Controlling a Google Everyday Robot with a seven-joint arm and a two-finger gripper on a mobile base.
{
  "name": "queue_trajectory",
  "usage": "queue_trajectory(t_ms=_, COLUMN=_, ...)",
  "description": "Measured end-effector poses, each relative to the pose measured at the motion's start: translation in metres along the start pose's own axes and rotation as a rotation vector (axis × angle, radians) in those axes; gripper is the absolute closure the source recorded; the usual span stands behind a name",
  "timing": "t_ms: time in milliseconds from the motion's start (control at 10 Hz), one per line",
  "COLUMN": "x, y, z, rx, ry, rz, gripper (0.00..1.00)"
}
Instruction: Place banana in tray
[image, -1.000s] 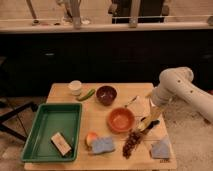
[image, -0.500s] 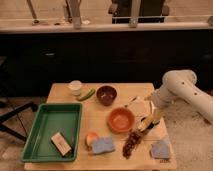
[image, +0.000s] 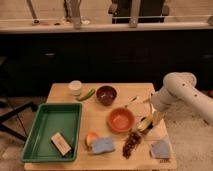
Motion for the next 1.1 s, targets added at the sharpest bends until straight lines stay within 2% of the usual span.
queue_trajectory(t_ms=500, x=0.004, y=0.008, z=0.008, rx=-0.021, ry=-0.009, rz=-0.001, gripper=0.21)
queue_trajectory(t_ms=600, x=0.004, y=0.009, z=0.009, rx=-0.021, ry=-0.010, rz=0.001, gripper=0.24)
queue_trajectory(t_ms=1000, x=0.012, y=0.013, z=0.007, rx=-0.011, ry=-0.019, rz=0.030, gripper=0.62)
queue_trajectory(t_ms=1100, x=0.013, y=0.014, z=0.006, rx=-0.009, ry=-0.022, rz=0.038, gripper=0.74)
